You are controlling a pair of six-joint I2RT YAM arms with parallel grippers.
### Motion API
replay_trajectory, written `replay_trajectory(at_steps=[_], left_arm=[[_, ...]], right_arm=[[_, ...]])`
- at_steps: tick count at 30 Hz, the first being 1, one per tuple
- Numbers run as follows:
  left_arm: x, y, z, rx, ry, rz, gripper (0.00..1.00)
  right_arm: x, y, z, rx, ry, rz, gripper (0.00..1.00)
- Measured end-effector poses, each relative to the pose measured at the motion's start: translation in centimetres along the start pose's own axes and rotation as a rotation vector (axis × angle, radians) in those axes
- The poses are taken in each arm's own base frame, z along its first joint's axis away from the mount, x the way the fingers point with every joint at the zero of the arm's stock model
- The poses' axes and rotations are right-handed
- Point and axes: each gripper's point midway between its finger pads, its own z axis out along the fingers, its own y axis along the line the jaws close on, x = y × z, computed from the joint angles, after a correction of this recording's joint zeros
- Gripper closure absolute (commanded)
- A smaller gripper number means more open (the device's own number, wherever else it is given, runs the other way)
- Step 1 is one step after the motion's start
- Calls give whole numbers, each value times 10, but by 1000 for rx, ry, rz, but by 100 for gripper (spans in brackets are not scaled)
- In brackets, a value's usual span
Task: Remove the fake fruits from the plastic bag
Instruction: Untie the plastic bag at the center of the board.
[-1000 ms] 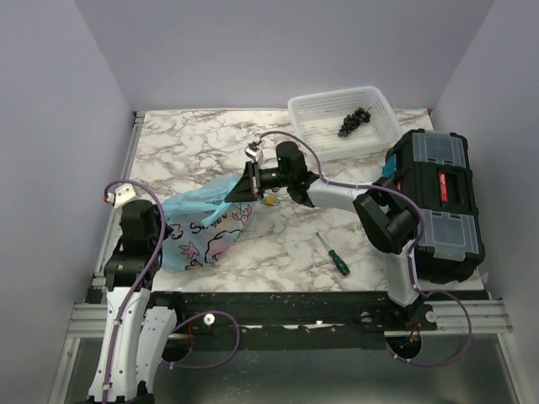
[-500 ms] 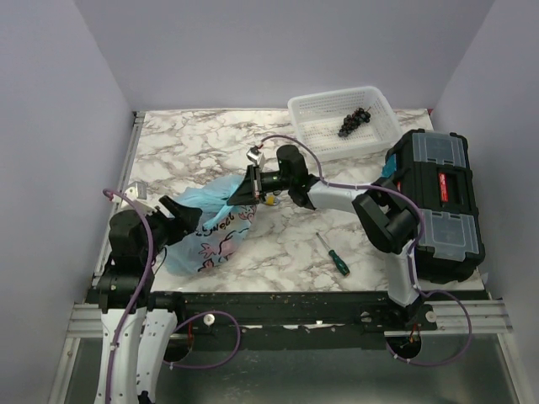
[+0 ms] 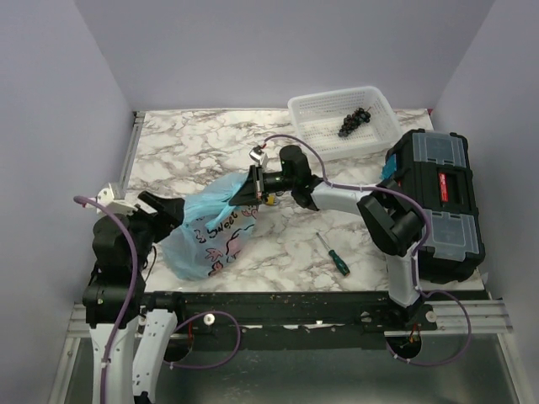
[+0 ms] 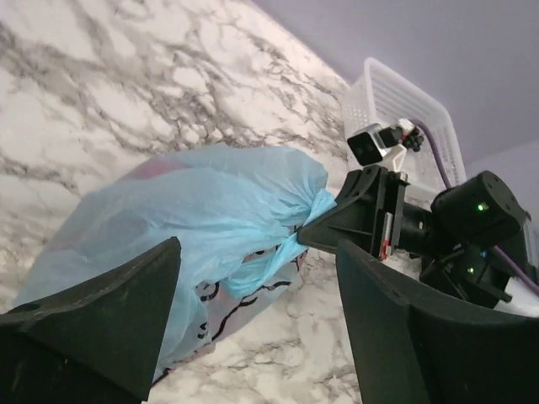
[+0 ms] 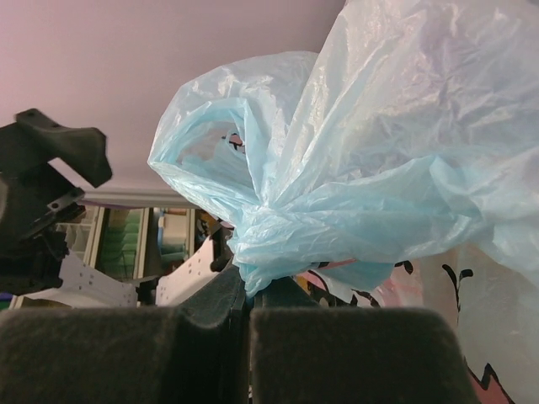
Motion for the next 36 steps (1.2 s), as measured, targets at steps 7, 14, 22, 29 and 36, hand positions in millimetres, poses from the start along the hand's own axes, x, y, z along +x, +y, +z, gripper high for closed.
replay_trajectory(at_steps=[7, 14, 22, 29, 36], left_arm=[[4, -49, -1, 302, 51, 227, 33], [44, -68, 47, 406, 327, 364, 33], [69, -74, 83, 283, 422, 718, 33], [90, -34, 95, 157, 431, 908, 43], [105, -14, 91, 162, 442, 963, 42]], right_arm=[[3, 2, -4, 14, -7, -16, 99], [2, 2, -7, 35, -20, -21, 99], [2, 3, -8, 49, -28, -28, 99], [4, -4, -9, 78, -22, -18, 99], [5, -9, -9, 105, -14, -11, 99]])
